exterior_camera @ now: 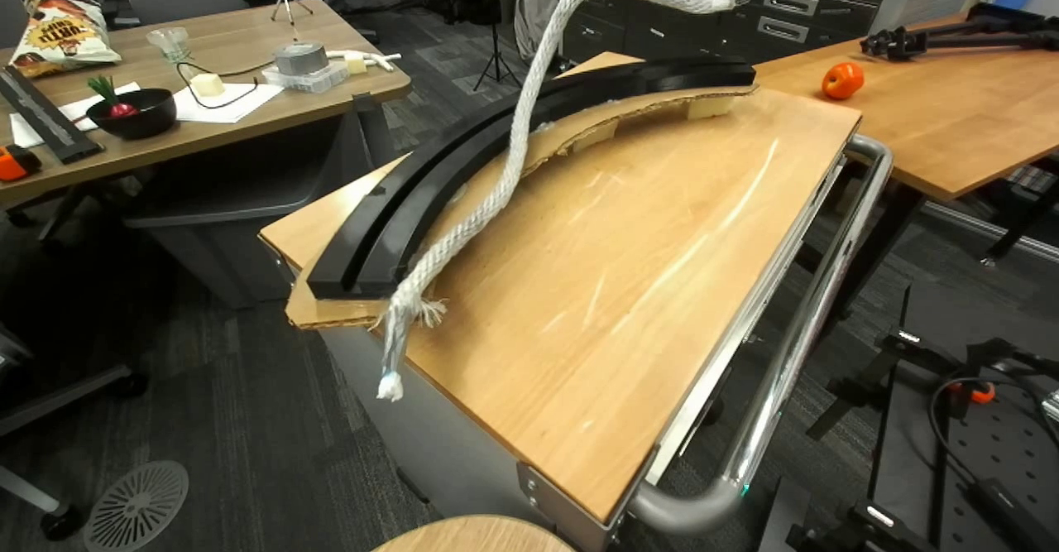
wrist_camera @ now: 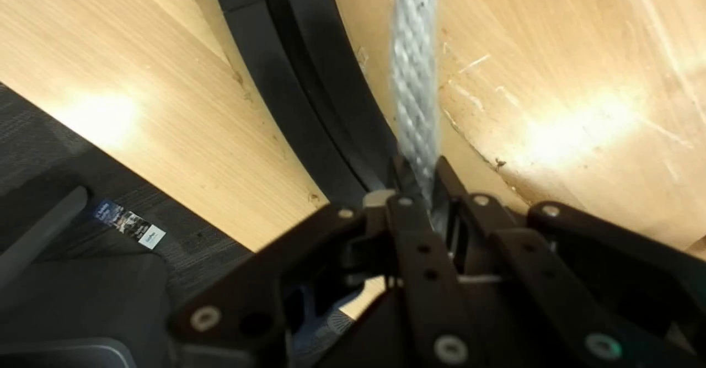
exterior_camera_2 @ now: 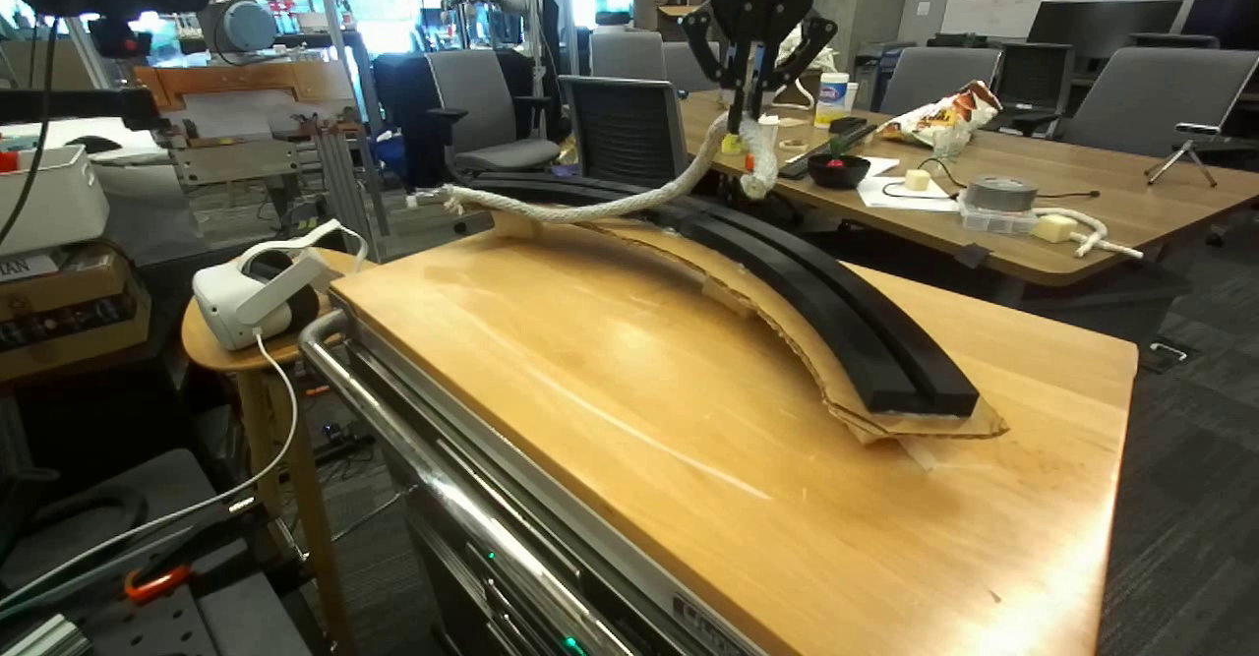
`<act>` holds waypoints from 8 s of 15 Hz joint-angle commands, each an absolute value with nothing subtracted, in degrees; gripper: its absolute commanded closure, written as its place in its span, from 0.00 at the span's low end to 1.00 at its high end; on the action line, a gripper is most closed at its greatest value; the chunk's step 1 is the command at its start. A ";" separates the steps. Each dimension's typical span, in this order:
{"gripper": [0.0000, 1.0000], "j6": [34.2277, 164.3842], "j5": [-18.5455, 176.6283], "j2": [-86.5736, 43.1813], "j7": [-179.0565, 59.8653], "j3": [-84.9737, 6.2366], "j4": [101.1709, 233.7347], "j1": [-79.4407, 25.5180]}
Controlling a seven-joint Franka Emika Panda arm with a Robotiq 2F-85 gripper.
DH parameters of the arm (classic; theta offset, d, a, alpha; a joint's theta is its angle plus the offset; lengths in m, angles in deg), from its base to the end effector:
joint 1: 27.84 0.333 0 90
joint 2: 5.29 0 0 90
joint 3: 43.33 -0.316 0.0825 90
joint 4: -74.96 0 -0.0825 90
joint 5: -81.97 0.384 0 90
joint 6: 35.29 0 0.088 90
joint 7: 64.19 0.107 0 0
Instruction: Lay the rope on the black board
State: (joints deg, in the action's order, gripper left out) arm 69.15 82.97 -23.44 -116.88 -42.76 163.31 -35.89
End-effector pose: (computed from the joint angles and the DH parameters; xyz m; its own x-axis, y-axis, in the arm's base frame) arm 0.6455 -0.0957 0.4675 0.7212 0.6926 -0.0109 0.6919 -0.7211 -0.0369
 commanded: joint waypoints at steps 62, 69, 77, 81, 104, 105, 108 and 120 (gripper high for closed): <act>0.97 73.24 83.67 -31.76 -122.73 -41.79 163.94 -42.47; 0.97 73.12 81.56 -32.03 -123.35 -40.94 164.01 -42.08; 0.97 73.40 78.94 -32.66 -125.03 -40.40 163.48 -41.92; 0.97 73.98 77.61 -32.55 -125.94 -40.23 163.80 -41.90; 0.00 67.37 79.46 -11.10 -134.91 -43.02 176.51 -35.74; 0.00 67.70 77.54 -9.17 -135.03 -43.72 178.78 -34.26; 0.00 68.01 73.10 -3.56 -136.11 -46.22 185.17 -29.58; 0.00 65.84 68.06 -7.61 -140.19 -46.36 181.76 -26.48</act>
